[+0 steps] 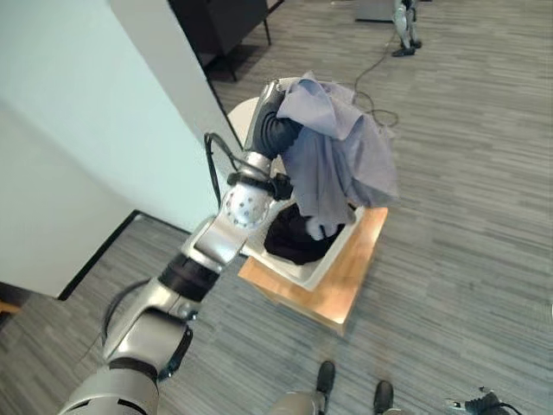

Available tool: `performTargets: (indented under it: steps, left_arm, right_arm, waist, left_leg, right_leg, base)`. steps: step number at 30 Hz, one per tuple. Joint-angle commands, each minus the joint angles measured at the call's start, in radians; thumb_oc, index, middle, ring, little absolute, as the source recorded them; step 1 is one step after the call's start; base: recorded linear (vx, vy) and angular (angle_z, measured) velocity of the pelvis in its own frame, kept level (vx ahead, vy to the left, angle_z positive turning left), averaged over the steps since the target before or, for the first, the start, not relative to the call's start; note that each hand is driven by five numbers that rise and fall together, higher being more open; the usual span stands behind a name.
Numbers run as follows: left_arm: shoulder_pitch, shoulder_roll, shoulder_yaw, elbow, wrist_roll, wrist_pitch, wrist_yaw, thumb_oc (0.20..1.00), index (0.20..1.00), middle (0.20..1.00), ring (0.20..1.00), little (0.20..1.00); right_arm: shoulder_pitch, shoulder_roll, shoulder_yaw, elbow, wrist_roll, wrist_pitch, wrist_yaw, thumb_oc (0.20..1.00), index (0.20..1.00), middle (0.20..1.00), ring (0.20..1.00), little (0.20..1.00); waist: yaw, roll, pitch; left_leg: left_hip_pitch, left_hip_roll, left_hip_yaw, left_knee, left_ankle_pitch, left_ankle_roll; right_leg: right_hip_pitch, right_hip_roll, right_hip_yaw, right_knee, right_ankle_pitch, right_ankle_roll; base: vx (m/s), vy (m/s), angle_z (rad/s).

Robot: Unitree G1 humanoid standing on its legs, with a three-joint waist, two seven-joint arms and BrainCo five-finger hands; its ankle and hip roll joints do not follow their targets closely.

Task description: Pick up bed clothes into laundry basket.

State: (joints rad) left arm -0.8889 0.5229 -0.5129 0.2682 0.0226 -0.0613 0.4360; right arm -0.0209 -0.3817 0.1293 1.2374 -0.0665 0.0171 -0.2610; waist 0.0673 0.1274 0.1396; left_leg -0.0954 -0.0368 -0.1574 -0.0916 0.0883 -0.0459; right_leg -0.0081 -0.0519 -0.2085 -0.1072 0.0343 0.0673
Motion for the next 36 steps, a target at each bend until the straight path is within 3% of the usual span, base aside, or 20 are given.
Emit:
performTargets:
  steps: [1, 7, 17, 21, 22, 24, 25, 27, 30, 34, 35, 36]
  left_arm:
    - [-0.243, 0.06, 0.003, 0.175, 0.045, 0.007, 0.098, 0.2, 0.2, 0.2, 0.2, 0.2]
    - [-0.41, 0.115, -0.071, 0.411, 0.075, 0.044, 0.134, 0.2, 0.2, 0.2, 0.2, 0.2]
    - [-0.527, 0.14, -0.151, 0.533, 0.156, 0.076, 0.16, 0.2, 0.2, 0.2, 0.2, 0.2]
    - [-0.497, 0.114, -0.137, 0.523, 0.174, 0.086, 0.157, 0.2, 0.2, 0.2, 0.2, 0.2]
    - [-0.47, 0.087, -0.128, 0.513, 0.199, 0.099, 0.155, 0.2, 0.2, 0.2, 0.2, 0.2]
    - [-0.456, 0.083, -0.125, 0.513, 0.235, 0.118, 0.156, 0.2, 0.2, 0.2, 0.2, 0.2]
    - [-0.434, 0.053, -0.133, 0.58, 0.286, 0.151, 0.15, 0.2, 0.2, 0.2, 0.2, 0.2]
    - [-0.428, 0.028, -0.146, 0.647, 0.315, 0.166, 0.142, 0.2, 0.2, 0.2, 0.2, 0.2]
    - [-0.382, -0.073, -0.155, 0.823, 0.353, 0.176, 0.133, 0.2, 0.2, 0.2, 0.2, 0.2]
    - [-0.306, -0.091, -0.129, 0.857, 0.36, 0.187, 0.15, 0.2, 0.2, 0.2, 0.2, 0.2]
    - [-0.293, -0.09, -0.12, 0.86, 0.354, 0.187, 0.154, 0.338, 0.338, 0.338, 0.338, 0.338]
    - [-0.279, -0.092, -0.11, 0.865, 0.349, 0.187, 0.157, 0.947, 0.947, 0.947, 0.947, 0.947]
  right_arm:
    - [-0.033, -0.003, 0.035, -0.01, 0.046, -0.015, 0.0, 1.0, 1.0, 1.0, 1.0, 1.0]
    - [-0.09, 0.017, 0.073, -0.04, 0.061, -0.031, -0.029, 1.0, 1.0, 1.0, 1.0, 1.0]
    - [-0.094, 0.041, 0.107, -0.065, 0.064, -0.048, -0.05, 1.0, 1.0, 1.0, 1.0, 1.0]
    - [-0.085, 0.055, 0.119, -0.044, 0.053, -0.039, -0.052, 1.0, 1.0, 1.0, 1.0, 1.0]
    - [-0.13, 0.048, 0.128, -0.036, 0.06, -0.028, -0.066, 1.0, 1.0, 1.0, 1.0, 1.0]
    - [-0.101, 0.044, 0.138, -0.051, 0.041, -0.048, -0.056, 1.0, 1.0, 1.0, 1.0, 1.0]
    - [-0.078, 0.047, 0.142, -0.059, 0.031, -0.051, -0.055, 1.0, 1.0, 1.0, 1.0, 1.0]
    - [-0.076, 0.051, 0.146, -0.057, 0.025, -0.054, -0.061, 1.0, 1.0, 1.0, 1.0, 1.0]
    - [-0.108, 0.068, 0.196, -0.056, -0.008, -0.053, -0.09, 1.0, 1.0, 1.0, 1.0, 1.0]
    - [-0.118, 0.077, 0.232, -0.071, -0.037, -0.057, -0.094, 1.0, 1.0, 1.0, 1.0, 1.0]
    - [-0.121, 0.076, 0.241, -0.077, -0.041, -0.06, -0.094, 1.0, 1.0, 1.0, 1.0, 1.0]
    - [-0.123, 0.081, 0.25, -0.081, -0.043, -0.064, -0.094, 1.0, 1.0, 1.0, 1.0, 1.0]
  waist:
    - [0.012, -0.059, 0.003]
    - [-0.019, -0.077, 0.007]
    - [-0.04, -0.103, 0.01]
    - [-0.034, -0.113, 0.021]
    - [-0.016, -0.117, 0.023]
    - [-0.016, -0.12, 0.027]
    - [-0.021, -0.133, 0.037]
    - [-0.026, -0.14, 0.046]
    - [-0.022, -0.177, 0.072]
    - [-0.014, -0.191, 0.078]
    - [-0.011, -0.194, 0.082]
    - [-0.009, -0.197, 0.088]
  left_leg:
    - [0.022, 0.063, 0.005, 0.004, -0.054, -0.05]
    - [0.015, 0.07, 0.026, 0.004, -0.059, -0.046]
    - [0.004, 0.071, 0.037, 0.004, -0.067, -0.04]
    - [-0.01, 0.07, 0.032, 0.004, -0.063, -0.041]
    - [-0.02, 0.069, 0.023, 0.004, -0.056, -0.044]
    - [-0.027, 0.07, 0.019, 0.004, -0.055, -0.043]
    - [-0.037, 0.073, 0.024, 0.004, -0.051, -0.043]
    - [-0.046, 0.077, 0.024, 0.004, -0.047, -0.043]
    - [-0.1, 0.092, 0.023, 0.004, -0.031, -0.049]
    - [-0.117, 0.098, 0.038, 0.004, -0.027, -0.049]
    - [-0.12, 0.099, 0.044, 0.004, -0.027, -0.05]
    - [-0.123, 0.099, 0.045, 0.004, -0.027, -0.05]
  right_leg:
    - [0.032, -0.101, -0.021, 0.02, -0.03, 0.104]
    - [0.008, -0.096, 0.002, 0.02, -0.022, 0.106]
    - [-0.018, -0.097, 0.015, 0.02, -0.01, 0.112]
    - [-0.026, -0.098, 0.004, 0.02, -0.006, 0.114]
    - [-0.027, -0.097, -0.007, 0.02, -0.005, 0.113]
    - [-0.031, -0.097, -0.011, 0.02, -0.006, 0.114]
    - [-0.042, -0.093, -0.006, 0.02, -0.002, 0.113]
    - [-0.05, -0.09, -0.004, 0.02, 0.001, 0.113]
    - [-0.103, -0.076, -0.008, 0.02, 0.02, 0.118]
    - [-0.129, -0.071, 0.0, 0.02, 0.029, 0.123]
    - [-0.135, -0.071, 0.006, 0.02, 0.032, 0.123]
    - [-0.139, -0.072, 0.006, 0.02, 0.035, 0.124]
  base:
    - [0.0, -0.01, -0.1]
    - [-0.01, -0.005, -0.18]
    - [0.0, 0.003, -0.03]
    - [0.0, 0.011, 0.02]
    - [-0.01, 0.007, 0.04]
    - [-0.01, 0.013, 0.04]
    - [-0.01, 0.024, 0.07]
    - [-0.05, 0.021, 0.02]
    - [-0.06, 0.022, -0.05]
    - [-0.03, 0.03, -0.1]
    - [-0.05, 0.041, -0.15]
    - [-0.04, 0.036, -0.17]
